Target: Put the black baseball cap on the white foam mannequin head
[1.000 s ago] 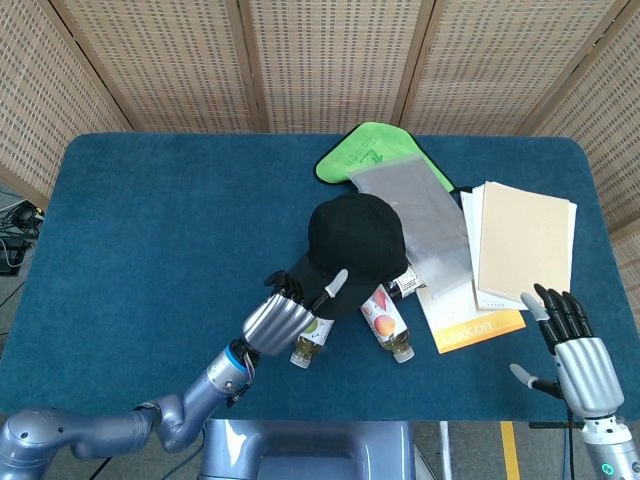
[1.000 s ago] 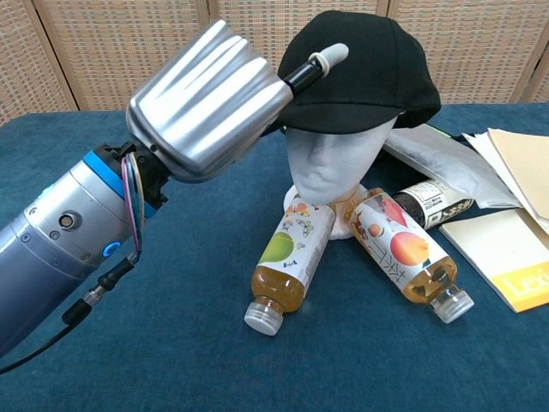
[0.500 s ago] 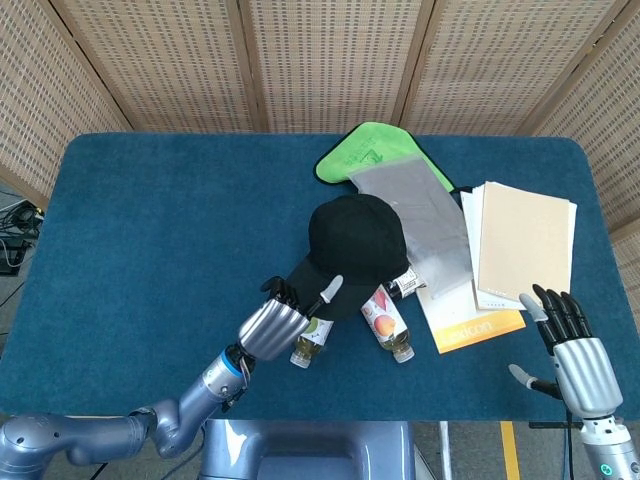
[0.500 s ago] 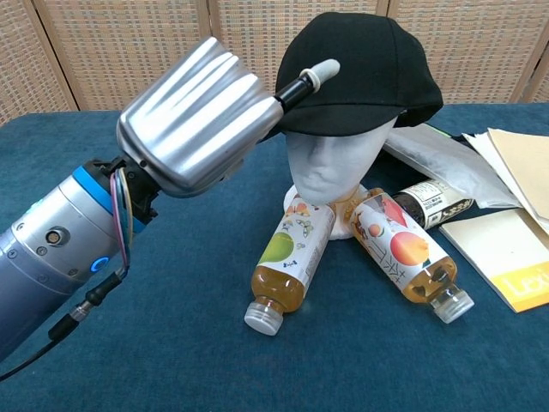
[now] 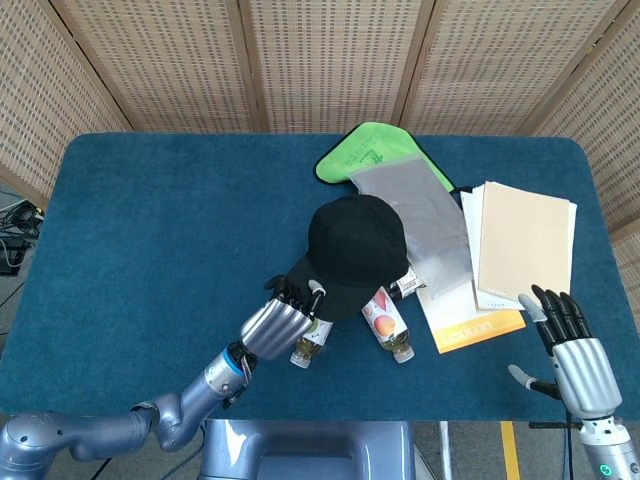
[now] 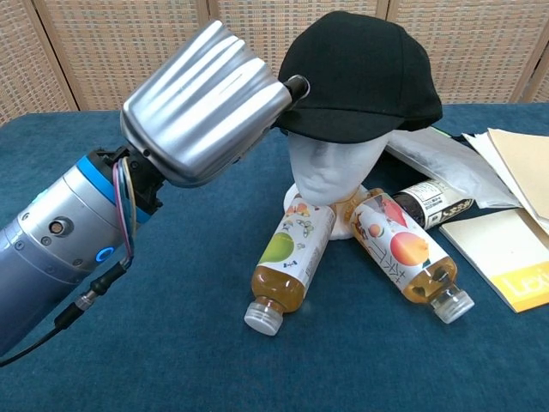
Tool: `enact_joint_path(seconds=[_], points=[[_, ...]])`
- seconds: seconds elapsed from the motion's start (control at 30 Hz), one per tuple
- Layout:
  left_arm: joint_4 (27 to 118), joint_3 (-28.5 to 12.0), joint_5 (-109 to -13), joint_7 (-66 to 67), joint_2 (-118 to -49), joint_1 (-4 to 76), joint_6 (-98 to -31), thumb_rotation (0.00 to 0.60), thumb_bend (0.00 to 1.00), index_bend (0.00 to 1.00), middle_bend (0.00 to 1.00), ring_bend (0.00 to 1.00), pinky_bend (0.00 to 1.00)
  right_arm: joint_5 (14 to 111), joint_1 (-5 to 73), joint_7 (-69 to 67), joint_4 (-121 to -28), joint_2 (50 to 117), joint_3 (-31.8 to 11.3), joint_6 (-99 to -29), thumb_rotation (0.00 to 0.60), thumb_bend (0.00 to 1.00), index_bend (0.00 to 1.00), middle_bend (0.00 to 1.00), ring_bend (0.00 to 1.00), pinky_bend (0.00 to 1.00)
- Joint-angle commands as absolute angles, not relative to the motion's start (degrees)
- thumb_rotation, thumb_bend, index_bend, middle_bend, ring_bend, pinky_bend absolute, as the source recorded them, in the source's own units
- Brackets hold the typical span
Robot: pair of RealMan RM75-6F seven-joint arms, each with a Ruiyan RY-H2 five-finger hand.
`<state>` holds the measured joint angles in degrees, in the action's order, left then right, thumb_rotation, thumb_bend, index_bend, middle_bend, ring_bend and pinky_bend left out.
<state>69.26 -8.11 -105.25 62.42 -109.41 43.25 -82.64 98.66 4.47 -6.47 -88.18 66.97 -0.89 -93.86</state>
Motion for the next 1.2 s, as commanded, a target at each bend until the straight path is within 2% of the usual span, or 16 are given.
enact_joint_path(seconds=[0.03,0.13,0.3,1.2], points=[[68.91,-8.11,-105.83,62.12,-109.39,43.54,-82.52,0.6,0.55,0.67,0.91,0.84,0.69,98.6,4.46,-6.59,-88.16,66.92,-0.93,-93.9,0.6,0.05,0.03,0.0,0.0,0.0],[68.4,-7.89,-106.81,61.78,-109.27,43.79,-82.77,0.6,0.56,0.74,0.91,0.84,0.69,98.65,4.45,-6.68,-88.15,66.89,-0.91,-93.96,0.6,0.05,0.03,0.0,0.0,0.0],[67.51,-7.94,-108.05,61.77,-108.94,44.19,-82.91,0.6,0.58,0.76,0.91,0.84,0.69,98.75,4.48,-6.56,-88.17,66.92,-0.87,-93.91,0.6,0.05,0.03,0.0,0.0,0.0],[69.94,-8.17,-110.98,60.96,-102.55,45.45,-80.43,0.6,0.59,0.78,0.91,0.84,0.69,98.85,4.45,-6.17,-88.19,67.05,-0.85,-93.99,0.6,0.05,0.03,0.0,0.0,0.0]])
